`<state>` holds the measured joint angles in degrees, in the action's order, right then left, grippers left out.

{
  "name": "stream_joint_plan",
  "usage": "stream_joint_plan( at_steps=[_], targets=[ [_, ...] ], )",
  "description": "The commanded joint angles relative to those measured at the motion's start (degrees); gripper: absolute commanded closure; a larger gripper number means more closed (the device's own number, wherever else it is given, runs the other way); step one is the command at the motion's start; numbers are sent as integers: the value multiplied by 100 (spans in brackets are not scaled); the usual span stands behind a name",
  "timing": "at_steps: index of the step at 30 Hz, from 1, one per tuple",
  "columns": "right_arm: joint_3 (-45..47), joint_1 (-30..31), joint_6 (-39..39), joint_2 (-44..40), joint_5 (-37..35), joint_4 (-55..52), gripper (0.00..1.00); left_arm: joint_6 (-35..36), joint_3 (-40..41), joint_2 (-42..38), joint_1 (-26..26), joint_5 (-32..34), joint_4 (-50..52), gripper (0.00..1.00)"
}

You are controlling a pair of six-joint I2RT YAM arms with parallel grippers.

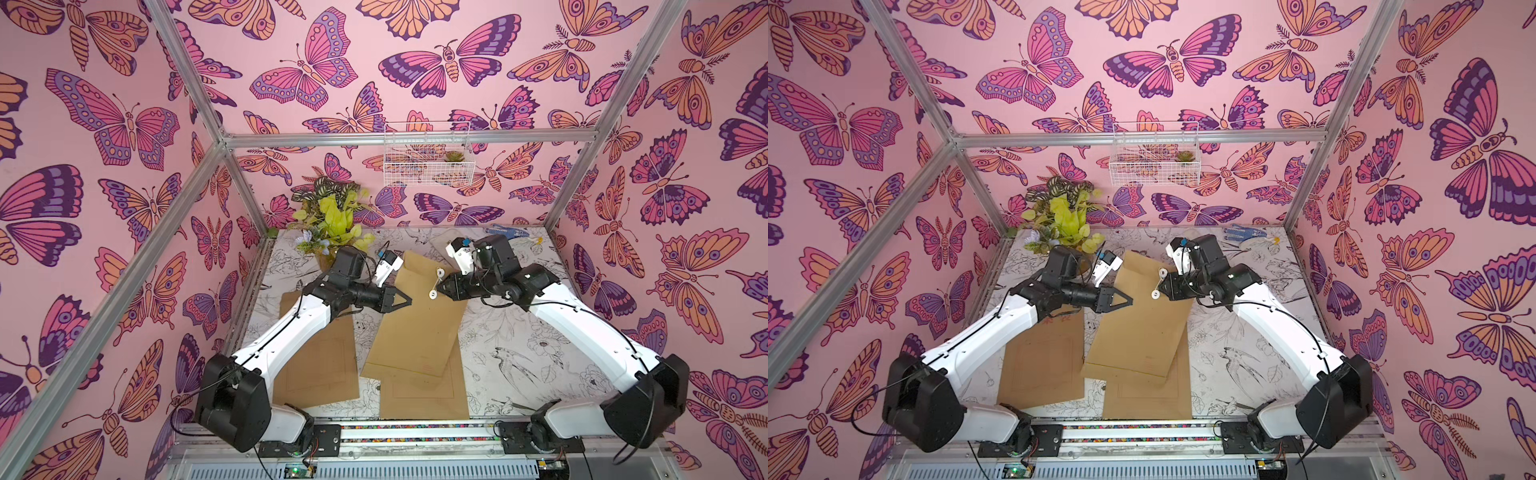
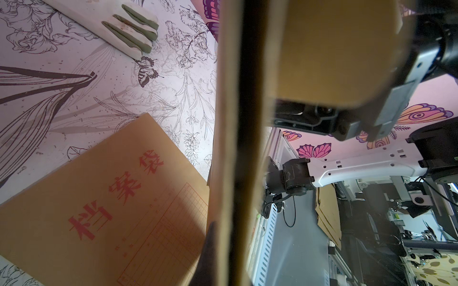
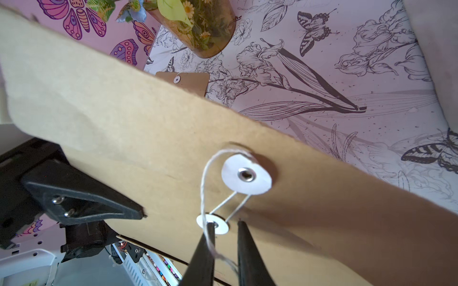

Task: Close the mouth of the file bag
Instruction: Close the file bag.

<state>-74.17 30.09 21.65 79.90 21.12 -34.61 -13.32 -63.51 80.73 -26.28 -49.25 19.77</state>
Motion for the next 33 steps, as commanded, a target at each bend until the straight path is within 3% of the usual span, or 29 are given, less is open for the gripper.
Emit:
stream_joint_plan(
  at_steps=[1,4,14,24,28,33],
  targets=[
    [61,-7,150,-141,137,178,90,34,-104,18,-12,-38,33,100],
    [6,40,155,-63,107,183,100,41,-136,38,-41,-49,35,100],
    [-535,510,261,527,221,21,100,73,-188,65,-122,3,31,100],
    [-275,197,-45,440,203,-755,100,70,-242,-31,-70,17,37,100],
    [-290,84,-164,379,114,-795,88,41,-283,-36,-70,-27,37,100],
    [-144,-10,-75,226,166,-539,80,32,-243,-92,-70,4,40,100]
  ],
)
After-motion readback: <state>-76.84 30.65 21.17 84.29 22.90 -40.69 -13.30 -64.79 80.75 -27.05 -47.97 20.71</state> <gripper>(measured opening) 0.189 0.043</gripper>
